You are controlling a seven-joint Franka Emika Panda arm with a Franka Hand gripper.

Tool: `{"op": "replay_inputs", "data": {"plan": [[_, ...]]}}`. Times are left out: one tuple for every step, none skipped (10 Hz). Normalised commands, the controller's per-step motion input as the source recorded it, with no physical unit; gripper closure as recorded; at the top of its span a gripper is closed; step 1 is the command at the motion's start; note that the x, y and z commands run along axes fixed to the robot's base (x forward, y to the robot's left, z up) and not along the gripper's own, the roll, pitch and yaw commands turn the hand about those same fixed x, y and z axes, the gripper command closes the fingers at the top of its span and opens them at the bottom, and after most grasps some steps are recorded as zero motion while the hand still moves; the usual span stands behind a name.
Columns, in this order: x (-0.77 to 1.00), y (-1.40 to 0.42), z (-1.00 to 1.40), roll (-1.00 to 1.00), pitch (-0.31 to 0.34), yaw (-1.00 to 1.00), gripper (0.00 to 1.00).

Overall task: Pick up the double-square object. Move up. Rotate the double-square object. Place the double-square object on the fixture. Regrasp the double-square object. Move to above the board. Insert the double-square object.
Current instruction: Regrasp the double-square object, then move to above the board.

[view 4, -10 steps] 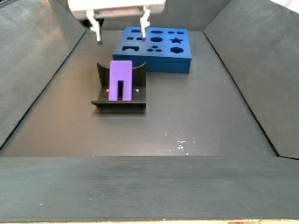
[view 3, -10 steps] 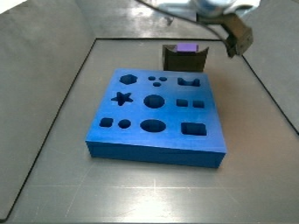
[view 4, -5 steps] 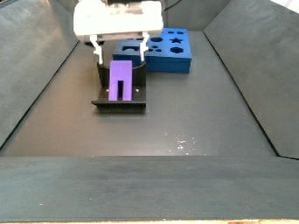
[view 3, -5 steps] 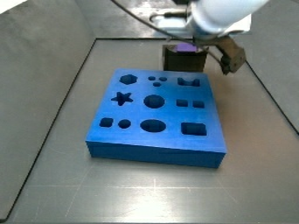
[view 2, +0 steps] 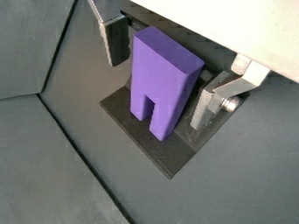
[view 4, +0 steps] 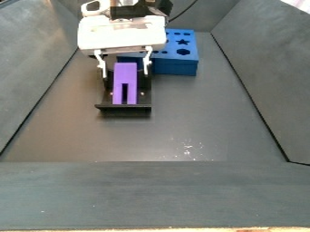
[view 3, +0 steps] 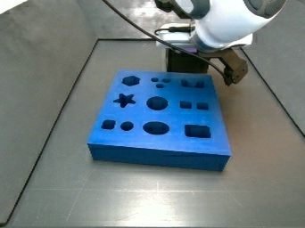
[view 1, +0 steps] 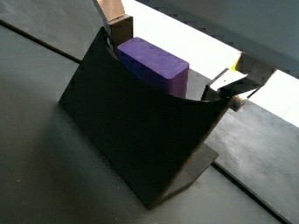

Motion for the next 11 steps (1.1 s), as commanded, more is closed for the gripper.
{"op": "replay_inputs", "data": {"plan": [[0.01, -0.01, -0.17, 0.05, -0.009, 0.02, 0.00], [0.01, -0.01, -0.17, 0.05, -0.009, 0.02, 0.00], [0.00, 0.00, 0.00, 0.00, 0.000, 0.00, 1.00], [-0.08, 0.23, 1.00, -0.07, -0.103, 0.20, 1.00], [-0.08, 0.22, 1.00, -0.08, -0.108, 0.20, 1.00], [-0.08, 0.21, 1.00, -0.08, -0.144, 0.13, 1.00], [-0.08, 0.20, 1.00, -0.07, -0.162, 0.07, 1.00], [-0.08, 0.20, 1.00, -0.06, -0.164, 0.04, 1.00], [-0.08, 0.19, 1.00, -0.06, -0.157, -0.02, 1.00], [-0.08, 0.18, 1.00, -0.07, -0.142, -0.06, 1.00], [-0.08, 0.17, 1.00, -0.08, -0.116, -0.10, 1.00]]}}
